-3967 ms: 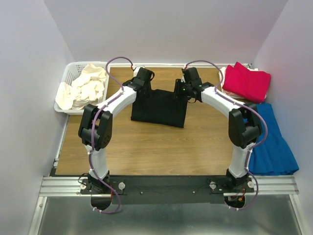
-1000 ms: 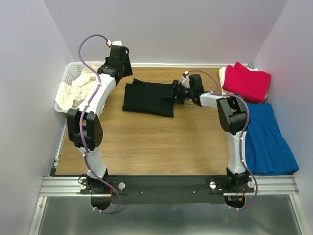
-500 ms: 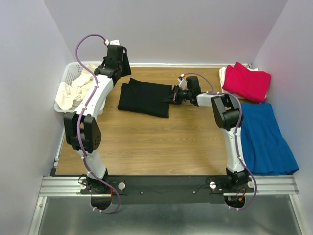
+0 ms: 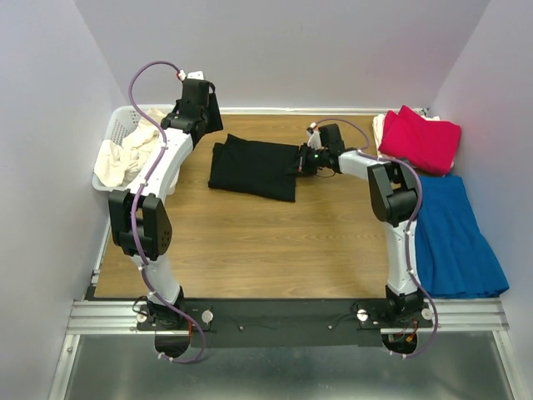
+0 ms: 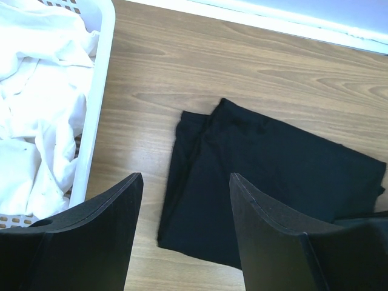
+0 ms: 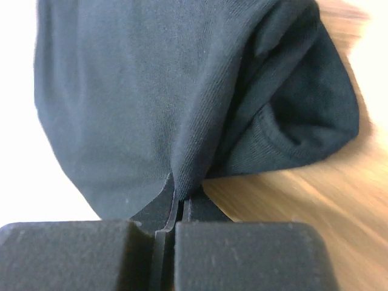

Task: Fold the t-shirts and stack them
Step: Put the neatly folded tshirt into the corner of the board with the right arm

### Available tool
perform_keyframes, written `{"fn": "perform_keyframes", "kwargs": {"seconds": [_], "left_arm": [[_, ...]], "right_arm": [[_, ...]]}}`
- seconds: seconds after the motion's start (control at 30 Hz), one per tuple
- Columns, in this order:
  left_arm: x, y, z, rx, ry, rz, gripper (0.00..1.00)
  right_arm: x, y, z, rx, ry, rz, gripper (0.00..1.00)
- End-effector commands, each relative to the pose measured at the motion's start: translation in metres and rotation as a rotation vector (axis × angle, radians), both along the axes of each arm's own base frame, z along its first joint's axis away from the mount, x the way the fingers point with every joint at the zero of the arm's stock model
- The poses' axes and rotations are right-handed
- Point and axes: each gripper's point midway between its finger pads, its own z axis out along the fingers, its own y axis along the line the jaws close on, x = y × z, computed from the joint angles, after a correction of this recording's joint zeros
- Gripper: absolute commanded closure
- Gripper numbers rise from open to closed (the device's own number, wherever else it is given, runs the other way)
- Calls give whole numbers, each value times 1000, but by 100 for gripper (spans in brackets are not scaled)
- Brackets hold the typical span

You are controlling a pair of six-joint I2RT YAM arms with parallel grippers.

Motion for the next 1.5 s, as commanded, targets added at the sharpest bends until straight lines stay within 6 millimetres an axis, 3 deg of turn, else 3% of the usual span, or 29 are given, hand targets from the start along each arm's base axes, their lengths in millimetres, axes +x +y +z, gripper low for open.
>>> {"fn": "perform_keyframes", "kwargs": {"seconds": [0.0, 0.17, 0.3, 0.33, 0.4, 0.43, 0.53, 0.57, 0.63, 0.67, 0.9, 0.93, 0.97, 1.0, 1.23, 1.43, 1.47], "left_arm": [[-6, 1, 14, -9, -24, -18, 32], [-4, -1, 12, -18, -22, -21, 32], [0, -6, 13, -39, -24, -31, 32], [1, -7, 10, -42, -18, -34, 32], [3, -10, 11, -53, -19, -40, 33], [3, -11, 9, -56, -16, -43, 33], [7, -12, 5, -61, -12, -45, 33], [8, -13, 5, -63, -14, -47, 33], [9, -14, 2, -66, -6, -50, 33], [9, -14, 1, -67, -4, -49, 33], [10, -16, -8, -73, 16, -45, 34], [11, -16, -8, -74, 17, -44, 34], [10, -16, -9, -72, 20, -43, 34], [10, -15, -9, -71, 21, -41, 34], [15, -18, -18, -65, 42, -41, 34], [18, -24, -26, -58, 61, -45, 35], [18, -28, -27, -59, 62, -50, 35]], "right_arm": [[9, -80, -4, -277, 25, -136, 99], [25, -143, 20, -349, 12, -203, 99], [38, -193, 35, -527, 2, -259, 99], [50, -201, 49, -558, -45, -258, 99], [55, -225, 50, -646, -41, -299, 99], [67, -233, 65, -678, -86, -313, 99], [82, -261, 69, -769, -103, -382, 99], [91, -267, 82, -780, -133, -414, 99], [99, -279, 86, -832, -149, -445, 99], [108, -285, 101, -836, -180, -478, 99], [129, -316, 150, -845, -276, -599, 99], [131, -316, 155, -843, -289, -606, 99], [132, -334, 161, -847, -291, -641, 99], [133, -339, 166, -848, -299, -658, 99], [135, -385, 228, -805, -392, -807, 99], [109, -453, 255, -799, -376, -958, 99], [102, -474, 254, -803, -358, -996, 99]]}}
